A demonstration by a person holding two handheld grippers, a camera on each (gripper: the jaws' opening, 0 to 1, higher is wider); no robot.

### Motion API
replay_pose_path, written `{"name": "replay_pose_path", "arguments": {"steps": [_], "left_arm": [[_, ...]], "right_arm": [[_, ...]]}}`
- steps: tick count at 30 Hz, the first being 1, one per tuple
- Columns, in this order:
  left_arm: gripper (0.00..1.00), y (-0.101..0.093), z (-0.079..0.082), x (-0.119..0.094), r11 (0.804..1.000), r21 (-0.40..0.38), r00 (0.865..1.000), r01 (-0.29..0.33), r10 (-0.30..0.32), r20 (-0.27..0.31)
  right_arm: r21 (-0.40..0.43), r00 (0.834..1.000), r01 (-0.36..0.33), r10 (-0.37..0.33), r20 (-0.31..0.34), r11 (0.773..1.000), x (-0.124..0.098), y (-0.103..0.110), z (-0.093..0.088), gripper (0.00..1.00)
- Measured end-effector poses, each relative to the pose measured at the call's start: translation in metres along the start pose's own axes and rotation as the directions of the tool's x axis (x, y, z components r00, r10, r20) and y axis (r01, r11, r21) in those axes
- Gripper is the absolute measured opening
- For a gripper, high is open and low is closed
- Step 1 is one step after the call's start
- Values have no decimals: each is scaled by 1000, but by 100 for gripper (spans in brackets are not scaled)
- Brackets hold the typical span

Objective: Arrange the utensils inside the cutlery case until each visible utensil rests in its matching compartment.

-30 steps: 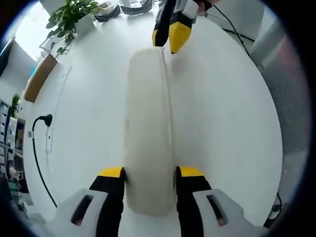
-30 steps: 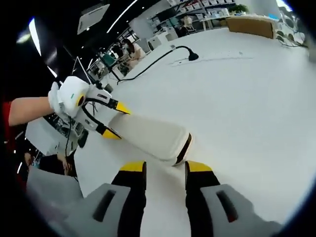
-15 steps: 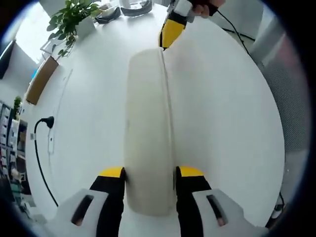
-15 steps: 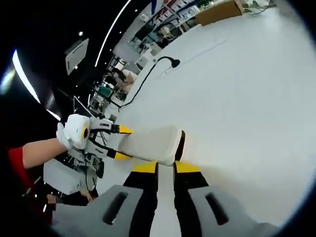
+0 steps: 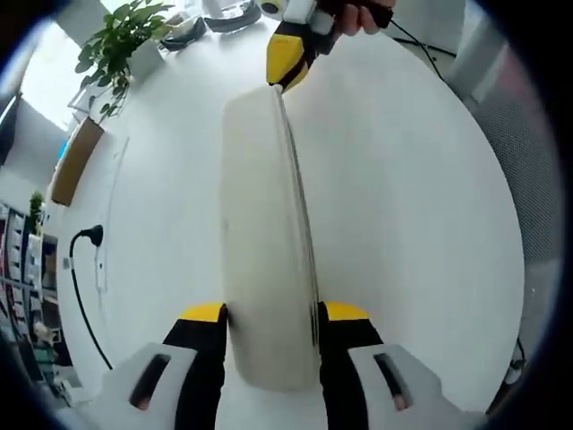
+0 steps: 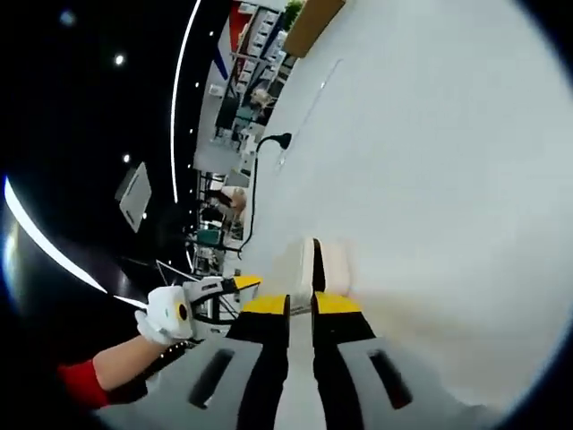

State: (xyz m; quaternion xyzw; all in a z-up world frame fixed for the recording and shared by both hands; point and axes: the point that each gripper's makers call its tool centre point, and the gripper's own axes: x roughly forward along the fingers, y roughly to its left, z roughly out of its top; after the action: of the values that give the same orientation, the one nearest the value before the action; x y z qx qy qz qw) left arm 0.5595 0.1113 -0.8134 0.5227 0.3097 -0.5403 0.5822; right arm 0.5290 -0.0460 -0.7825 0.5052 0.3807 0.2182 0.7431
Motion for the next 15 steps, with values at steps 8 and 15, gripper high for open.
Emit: {"name": "replay_pose_path", "arguments": {"steps": [8,15], "left_arm": [[42,1,0,-1,1000,-8,1000,-4,4,12],[43,4,0,2,999,-40,1000,14,-14,3]], "right_arm": [[-42,999,-35,36,18,999,-4,12,1,3],[-93,999,-43,45,13,995,-9,7,5,3]]}}
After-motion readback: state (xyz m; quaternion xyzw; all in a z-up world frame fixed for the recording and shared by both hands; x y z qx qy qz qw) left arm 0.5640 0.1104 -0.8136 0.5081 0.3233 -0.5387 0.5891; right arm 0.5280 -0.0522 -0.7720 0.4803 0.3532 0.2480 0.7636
